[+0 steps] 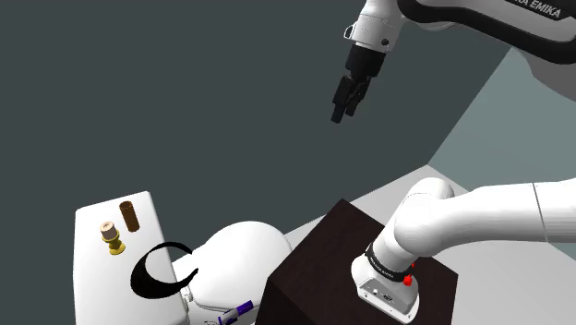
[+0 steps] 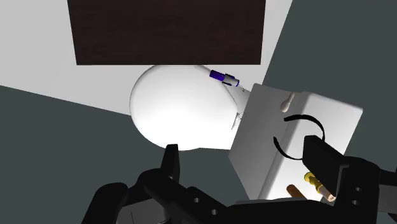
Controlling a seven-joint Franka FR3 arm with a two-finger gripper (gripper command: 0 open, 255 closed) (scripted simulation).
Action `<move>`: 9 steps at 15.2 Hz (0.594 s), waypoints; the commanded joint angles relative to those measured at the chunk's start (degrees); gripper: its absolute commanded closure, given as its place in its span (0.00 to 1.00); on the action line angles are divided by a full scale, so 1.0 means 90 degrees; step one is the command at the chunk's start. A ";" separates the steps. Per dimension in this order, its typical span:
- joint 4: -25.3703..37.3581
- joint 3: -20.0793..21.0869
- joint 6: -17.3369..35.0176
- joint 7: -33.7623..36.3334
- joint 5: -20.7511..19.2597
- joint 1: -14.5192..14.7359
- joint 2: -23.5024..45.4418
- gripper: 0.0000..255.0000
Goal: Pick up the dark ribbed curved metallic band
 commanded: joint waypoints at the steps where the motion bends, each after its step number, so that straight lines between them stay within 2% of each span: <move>1: 0.0000 0.0000 0.0000 0.0000 0.0000 0.0000 0.0000 0.00; 9: -0.1008 0.0717 0.1689 0.0274 0.0314 0.0235 0.0530 0.00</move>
